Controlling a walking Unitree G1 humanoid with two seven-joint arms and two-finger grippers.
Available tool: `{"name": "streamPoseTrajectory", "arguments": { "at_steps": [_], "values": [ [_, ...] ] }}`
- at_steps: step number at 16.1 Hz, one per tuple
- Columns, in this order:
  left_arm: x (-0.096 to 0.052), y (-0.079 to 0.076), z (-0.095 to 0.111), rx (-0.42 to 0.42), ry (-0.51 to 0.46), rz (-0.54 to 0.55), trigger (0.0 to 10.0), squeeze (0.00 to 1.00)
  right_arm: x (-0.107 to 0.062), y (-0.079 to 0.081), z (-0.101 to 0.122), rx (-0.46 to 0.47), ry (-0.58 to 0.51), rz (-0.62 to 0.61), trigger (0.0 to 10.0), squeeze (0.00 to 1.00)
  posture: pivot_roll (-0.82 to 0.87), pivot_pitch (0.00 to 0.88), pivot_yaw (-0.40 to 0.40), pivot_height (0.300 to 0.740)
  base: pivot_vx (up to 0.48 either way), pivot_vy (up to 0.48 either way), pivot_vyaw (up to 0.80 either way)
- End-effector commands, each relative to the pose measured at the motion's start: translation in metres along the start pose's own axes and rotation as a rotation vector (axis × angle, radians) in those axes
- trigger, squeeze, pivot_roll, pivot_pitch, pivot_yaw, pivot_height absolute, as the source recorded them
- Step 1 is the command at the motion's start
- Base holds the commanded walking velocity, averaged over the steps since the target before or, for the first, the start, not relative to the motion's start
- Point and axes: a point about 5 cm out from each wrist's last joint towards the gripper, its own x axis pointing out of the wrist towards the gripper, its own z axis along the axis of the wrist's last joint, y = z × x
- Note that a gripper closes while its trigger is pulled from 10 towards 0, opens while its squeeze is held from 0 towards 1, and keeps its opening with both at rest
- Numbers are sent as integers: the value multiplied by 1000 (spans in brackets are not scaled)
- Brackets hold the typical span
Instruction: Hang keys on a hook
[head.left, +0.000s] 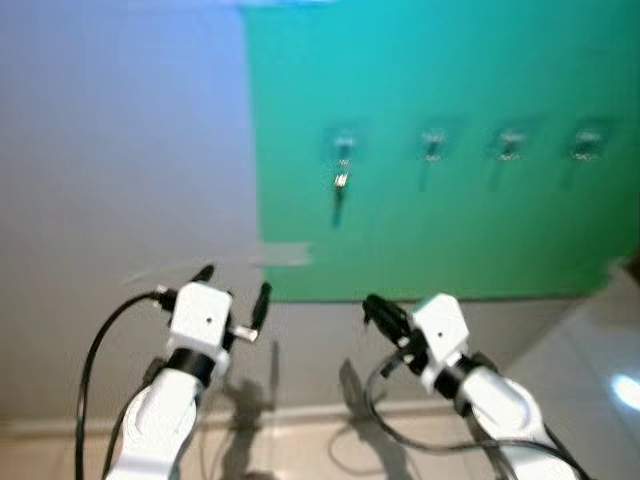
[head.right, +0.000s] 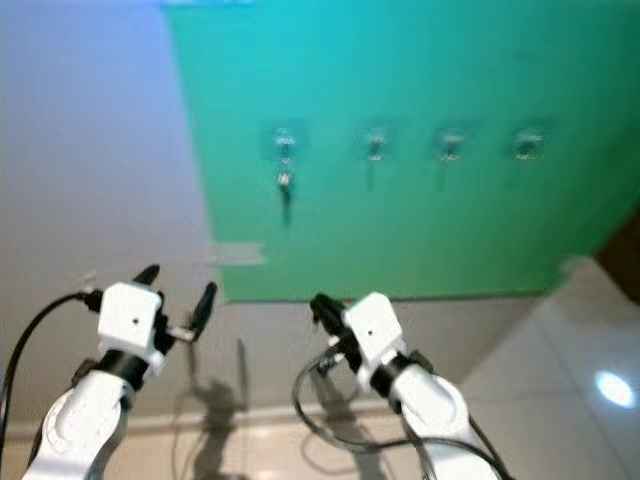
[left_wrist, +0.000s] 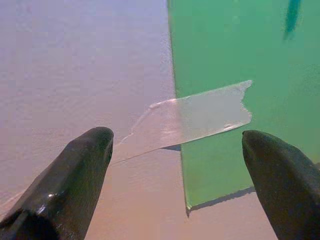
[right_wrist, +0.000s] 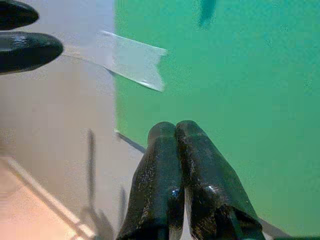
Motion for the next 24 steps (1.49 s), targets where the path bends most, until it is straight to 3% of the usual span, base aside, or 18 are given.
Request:
{"name": "streamPoseTrajectory", "arguments": {
  "at_steps": [1,7,12,15,20,24],
  "values": [
    [2,-5,7,6,-34,-23,10000,0,-4,-4,2,8,-11,1,10000,0,-15,21,-30,740,0,-371,0],
    [7,-1,14,-11,-70,0,10000,0,2,-5,16,3,-98,17,10000,0,-11,8,-26,740,0,-401,0],
    [8,6,19,-14,-91,9,10000,0,8,-2,33,31,-164,63,10000,0,-6,3,-25,740,0,-402,534],
    [6,18,18,-27,-85,28,10000,0,13,-2,48,61,-225,84,10000,0,1,1,-31,740,0,0,0],
    [18,35,37,68,-137,-61,10000,0,29,6,66,113,-255,190,10000,0,5,20,-27,740,0,0,0],
    [22,33,50,74,-180,-106,10000,0,40,-1,90,183,-338,163,10000,0,5,29,-31,740,0,0,0]
  ]
}}
